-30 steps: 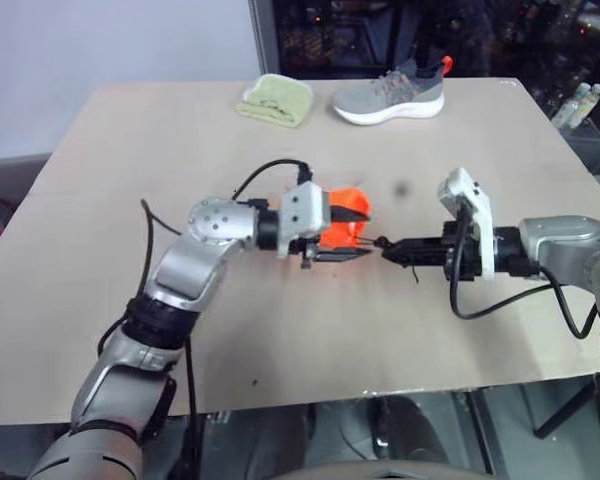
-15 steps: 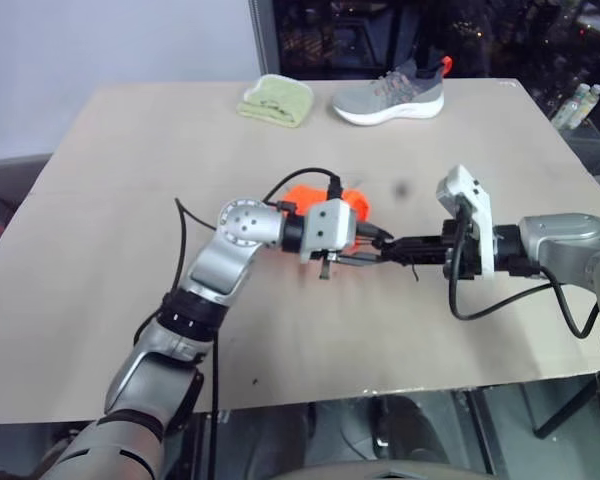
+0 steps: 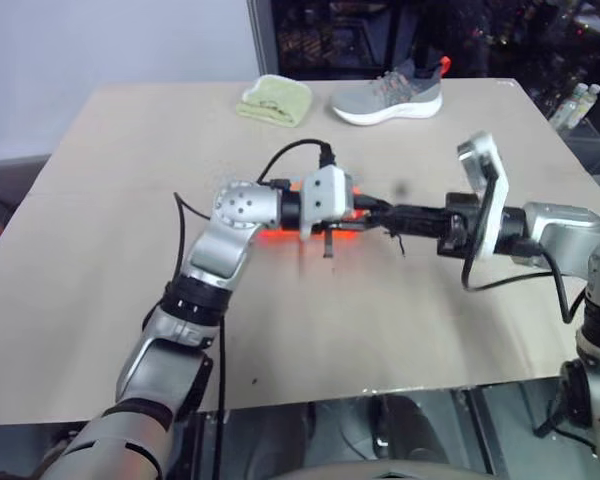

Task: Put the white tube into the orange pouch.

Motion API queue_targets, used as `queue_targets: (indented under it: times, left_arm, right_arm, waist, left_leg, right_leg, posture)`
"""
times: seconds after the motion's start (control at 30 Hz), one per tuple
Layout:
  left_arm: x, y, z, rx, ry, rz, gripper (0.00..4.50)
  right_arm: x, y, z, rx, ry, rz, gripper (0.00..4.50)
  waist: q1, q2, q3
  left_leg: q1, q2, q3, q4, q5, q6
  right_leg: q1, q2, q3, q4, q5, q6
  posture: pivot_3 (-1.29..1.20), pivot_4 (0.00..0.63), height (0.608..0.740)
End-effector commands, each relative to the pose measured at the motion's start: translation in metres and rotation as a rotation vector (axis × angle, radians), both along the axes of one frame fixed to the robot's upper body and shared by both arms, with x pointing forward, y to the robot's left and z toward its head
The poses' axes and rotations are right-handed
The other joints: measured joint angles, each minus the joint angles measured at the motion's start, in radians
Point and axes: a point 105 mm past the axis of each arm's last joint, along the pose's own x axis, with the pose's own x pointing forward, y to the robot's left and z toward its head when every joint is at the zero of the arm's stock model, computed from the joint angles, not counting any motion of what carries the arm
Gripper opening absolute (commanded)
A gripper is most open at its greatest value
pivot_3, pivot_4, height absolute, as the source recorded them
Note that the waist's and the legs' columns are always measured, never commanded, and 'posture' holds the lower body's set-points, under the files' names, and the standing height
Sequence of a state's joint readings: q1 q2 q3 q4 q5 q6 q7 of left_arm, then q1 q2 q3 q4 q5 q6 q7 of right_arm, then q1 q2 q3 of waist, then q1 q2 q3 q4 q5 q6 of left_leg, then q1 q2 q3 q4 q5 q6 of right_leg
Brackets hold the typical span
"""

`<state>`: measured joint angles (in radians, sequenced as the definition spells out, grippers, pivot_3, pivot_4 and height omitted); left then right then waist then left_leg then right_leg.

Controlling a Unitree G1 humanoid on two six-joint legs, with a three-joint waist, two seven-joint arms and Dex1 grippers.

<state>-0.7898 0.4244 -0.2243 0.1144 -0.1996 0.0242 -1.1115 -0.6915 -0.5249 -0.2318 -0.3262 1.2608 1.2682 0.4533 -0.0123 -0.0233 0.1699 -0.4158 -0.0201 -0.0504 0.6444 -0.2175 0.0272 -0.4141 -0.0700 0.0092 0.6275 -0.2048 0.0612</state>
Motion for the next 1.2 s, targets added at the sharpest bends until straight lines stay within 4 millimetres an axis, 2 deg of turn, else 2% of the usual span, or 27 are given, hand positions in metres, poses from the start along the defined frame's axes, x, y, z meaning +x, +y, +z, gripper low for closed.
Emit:
queue_targets:
  times: [0.03, 0.27, 0.53, 0.7, 0.8, 0.87, 0.9, 0.97, 1.03, 1.13, 1.2]
  left_arm:
    - [0.015, 0.017, 0.003, -0.025, 0.035, 0.109, 0.23]
    - [0.036, 0.042, -0.028, -0.047, 0.167, 0.308, 0.23]
    - [0.037, 0.050, -0.079, -0.032, 0.337, 0.433, 0.23]
    - [0.047, 0.061, -0.078, -0.058, 0.359, 0.525, 0.23]
    - [0.052, 0.058, -0.058, -0.140, 0.340, 0.518, 0.23]
    - [0.054, 0.054, -0.042, -0.215, 0.346, 0.509, 0.23]
    - [0.052, 0.049, -0.030, -0.238, 0.337, 0.474, 0.23]
    - [0.043, 0.040, -0.022, -0.217, 0.336, 0.404, 0.23]
    - [0.033, 0.036, -0.027, -0.180, 0.352, 0.357, 1.27]
    - [0.022, 0.038, -0.037, -0.178, 0.409, 0.345, 2.64]
    - [0.014, 0.045, -0.034, -0.218, 0.448, 0.357, 3.64]
  right_arm:
    - [0.001, -0.002, 0.043, 0.183, -0.103, -0.014, 0.00]
    - [0.020, 0.001, 0.082, 0.354, -0.155, -0.075, 0.00]
    - [0.024, -0.007, 0.142, 0.533, -0.252, -0.119, 0.00]
    - [0.027, -0.021, 0.164, 0.596, -0.287, -0.161, 0.00]
    - [0.030, -0.028, 0.167, 0.566, -0.309, -0.197, 0.00]
    - [0.032, -0.030, 0.162, 0.512, -0.320, -0.223, 0.00]
    - [0.035, -0.030, 0.149, 0.420, -0.326, -0.254, 0.00]
    - [0.044, -0.033, 0.105, 0.167, -0.326, -0.342, 0.00]
    - [0.052, -0.042, 0.054, -0.084, -0.318, -0.429, 0.00]
    - [0.057, -0.059, -0.001, -0.271, -0.297, -0.512, 0.00]
    - [0.058, -0.080, -0.032, -0.372, -0.287, -0.592, 0.64]
  waist:
    - [0.000, 0.000, 0.000]
    - [-0.001, 0.000, 0.000]
    - [-0.002, 0.000, 0.000]
    - [-0.002, 0.001, 0.000]
    - [-0.001, 0.001, 0.000]
    - [0.002, 0.001, 0.000]
    - [0.003, 0.001, 0.000]
    - [0.007, 0.001, 0.000]
    - [0.008, 0.000, 0.000]
    - [-0.006, 0.001, 0.000]
    - [-0.011, 0.001, 0.000]
  left_leg:
    - [0.000, 0.000, 0.000, 0.000, 0.000, 0.000]
    - [0.000, 0.000, 0.000, 0.000, 0.000, 0.000]
    - [0.000, -0.001, 0.001, 0.000, 0.000, 0.000]
    - [0.000, -0.001, 0.001, -0.001, 0.000, 0.000]
    - [0.000, -0.001, 0.001, -0.001, 0.000, 0.000]
    - [0.000, -0.001, 0.001, -0.001, 0.000, 0.000]
    - [0.000, -0.001, 0.001, -0.001, 0.000, 0.000]
    - [-0.001, -0.002, 0.001, 0.000, -0.001, 0.001]
    - [-0.002, -0.002, 0.002, -0.001, -0.002, 0.002]
    - [-0.001, -0.002, 0.003, -0.001, -0.003, 0.004]
    - [0.000, -0.001, 0.006, 0.000, -0.003, 0.004]
  right_leg:
    - [0.000, 0.000, 0.000, 0.000, 0.000, 0.000]
    - [0.000, 0.000, 0.000, 0.001, 0.000, 0.000]
    - [-0.001, 0.000, 0.001, 0.001, 0.000, 0.000]
    - [-0.001, 0.000, 0.001, 0.002, 0.000, 0.000]
    - [-0.001, 0.000, 0.001, 0.002, 0.000, 0.000]
    - [-0.001, 0.000, 0.000, 0.001, 0.000, 0.000]
    - [-0.001, 0.000, 0.000, 0.001, 0.000, 0.000]
    - [-0.001, -0.001, 0.000, 0.000, 0.000, 0.000]
    - [0.000, -0.001, -0.002, -0.002, 0.000, 0.000]
    - [0.000, -0.001, 0.002, -0.001, -0.001, 0.001]
    - [-0.002, -0.001, 0.005, 0.000, -0.001, 0.001]
  posture:
    - [0.00, 0.150, 0.740]
    - [0.00, 0.150, 0.740]
    - [0.00, 0.150, 0.740]
    - [0.00, 0.150, 0.740]
    - [0.00, 0.150, 0.740]
    - [0.00, 0.150, 0.740]
    - [0.00, 0.150, 0.740]
    - [0.00, 0.150, 0.740]
    - [0.00, 0.150, 0.740]
    - [0.00, 0.150, 0.740]
    - [0.00, 0.150, 0.740]
